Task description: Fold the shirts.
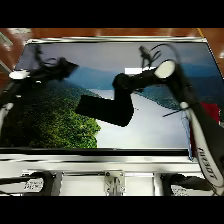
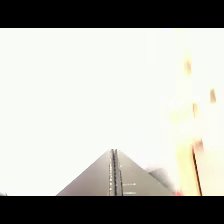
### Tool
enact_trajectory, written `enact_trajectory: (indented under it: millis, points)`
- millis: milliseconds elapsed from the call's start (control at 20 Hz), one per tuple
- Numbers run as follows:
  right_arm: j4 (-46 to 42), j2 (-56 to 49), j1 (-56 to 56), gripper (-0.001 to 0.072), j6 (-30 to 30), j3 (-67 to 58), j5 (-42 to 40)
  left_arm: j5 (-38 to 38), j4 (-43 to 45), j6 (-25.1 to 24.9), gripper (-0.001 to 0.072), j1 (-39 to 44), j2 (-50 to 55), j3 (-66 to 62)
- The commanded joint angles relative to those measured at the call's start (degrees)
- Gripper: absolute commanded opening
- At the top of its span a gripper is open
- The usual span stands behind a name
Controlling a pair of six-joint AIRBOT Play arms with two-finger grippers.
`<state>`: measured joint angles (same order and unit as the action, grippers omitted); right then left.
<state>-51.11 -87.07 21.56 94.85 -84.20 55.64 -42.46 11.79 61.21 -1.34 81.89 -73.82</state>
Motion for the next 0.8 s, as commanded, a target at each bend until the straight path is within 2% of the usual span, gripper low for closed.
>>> enact_trajectory:
  millis: [0,50,100,150,250,400,550,650,750]
  points:
    - [13.2,-11.5,9.8,0.0141,-2.2,-0.1,-16.1,-5.7,2.5,0.6,0.004,-11.8,-12.4,0.0]
    - [18.4,-14.4,11.4,0.0502,-4.3,-0.1,-19.2,-8.0,3.4,0.6,0.004,-13.6,-15.0,0.0]
    - [24.2,-16.6,12.1,0.0693,-7.5,-0.1,-19.7,-10.7,5.0,0.6,0.004,-15.1,-17.2,0.0]
    - [26.8,-17.8,12.0,0.0693,-9.6,-0.1,-18.1,-13.2,6.8,0.7,0.004,-16.0,-18.8,0.0]
    - [23.1,-17.5,9.2,0.0693,-10.4,-0.1,-10.1,-16.8,13.0,3.4,0.004,-16.5,-21.2,0.0]
    - [8.1,-14.2,1.3,0.0693,-6.1,-0.1,5.7,-18.4,18.9,4.8,0.004,-16.5,-22.1,0.1]
    - [-9.0,-10.9,-7.3,0.0694,0.4,0.0,17.6,-18.2,19.2,5.1,0.0041,-16.5,-21.9,0.1]
    - [-12.5,-10.6,-11.0,0.0695,2.1,1.7,21.4,-18.2,19.2,5.1,0.0041,-16.5,-21.9,0.1]
    - [-10.3,-10.8,-11.3,0.0695,2.6,6.3,17.5,-18.2,19.2,5.1,0.0041,-16.5,-21.9,0.1]
